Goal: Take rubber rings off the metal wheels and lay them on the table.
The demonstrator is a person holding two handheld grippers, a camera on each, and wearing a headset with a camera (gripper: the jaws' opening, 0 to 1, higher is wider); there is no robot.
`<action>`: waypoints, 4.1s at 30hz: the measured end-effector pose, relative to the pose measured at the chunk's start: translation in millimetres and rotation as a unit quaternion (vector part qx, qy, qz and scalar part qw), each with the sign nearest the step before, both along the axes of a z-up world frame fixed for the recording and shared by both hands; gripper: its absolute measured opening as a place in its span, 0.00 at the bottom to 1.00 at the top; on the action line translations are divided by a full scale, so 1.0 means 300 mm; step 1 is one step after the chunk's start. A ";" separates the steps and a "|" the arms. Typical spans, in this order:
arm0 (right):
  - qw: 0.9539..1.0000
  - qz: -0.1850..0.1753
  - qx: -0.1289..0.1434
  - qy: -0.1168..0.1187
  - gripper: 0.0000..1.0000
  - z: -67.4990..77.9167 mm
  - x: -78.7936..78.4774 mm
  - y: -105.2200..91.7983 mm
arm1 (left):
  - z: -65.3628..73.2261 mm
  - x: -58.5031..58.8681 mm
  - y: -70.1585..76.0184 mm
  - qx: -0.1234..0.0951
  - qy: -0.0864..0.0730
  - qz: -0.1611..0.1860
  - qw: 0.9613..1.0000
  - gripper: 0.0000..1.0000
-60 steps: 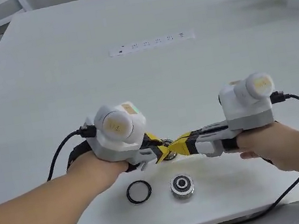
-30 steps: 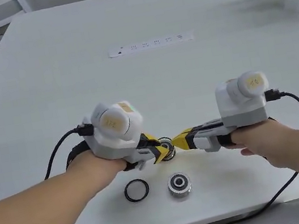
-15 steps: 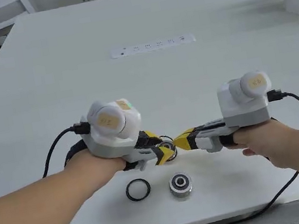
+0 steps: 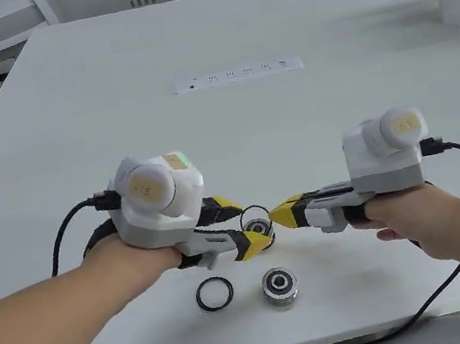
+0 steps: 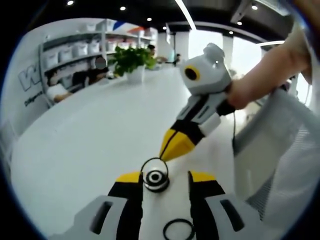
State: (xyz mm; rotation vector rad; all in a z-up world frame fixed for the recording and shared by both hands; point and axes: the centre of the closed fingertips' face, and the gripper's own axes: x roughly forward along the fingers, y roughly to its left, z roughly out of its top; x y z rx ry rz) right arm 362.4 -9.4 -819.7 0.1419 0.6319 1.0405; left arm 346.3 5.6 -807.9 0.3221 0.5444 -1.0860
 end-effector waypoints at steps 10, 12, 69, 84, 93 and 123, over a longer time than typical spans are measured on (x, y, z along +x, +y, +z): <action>1.000 0.007 0.006 0.000 0.00 0.011 -0.014 0.013 | 0.072 -0.041 0.031 -0.028 0.004 0.006 1.000 0.49; 1.000 0.008 0.006 -0.001 0.00 0.015 -0.017 0.016 | 0.083 -0.055 0.039 -0.030 0.003 0.005 1.000 0.52; 0.993 0.102 0.018 0.063 0.00 0.015 -0.168 0.206 | 0.164 -0.220 0.323 -0.030 -0.013 0.067 0.997 0.85; 0.985 0.109 -0.003 0.131 0.00 -0.053 -0.217 0.250 | 0.159 -0.233 0.340 -0.025 -0.013 0.067 0.997 0.84; 0.984 0.103 -0.017 0.145 0.00 -0.089 -0.226 0.256 | 0.143 -0.245 0.341 -0.023 -0.006 0.066 0.998 0.84; 0.986 0.098 -0.034 0.131 0.11 -0.098 -0.210 0.236 | 0.113 -0.250 0.337 -0.012 0.009 0.060 0.998 0.83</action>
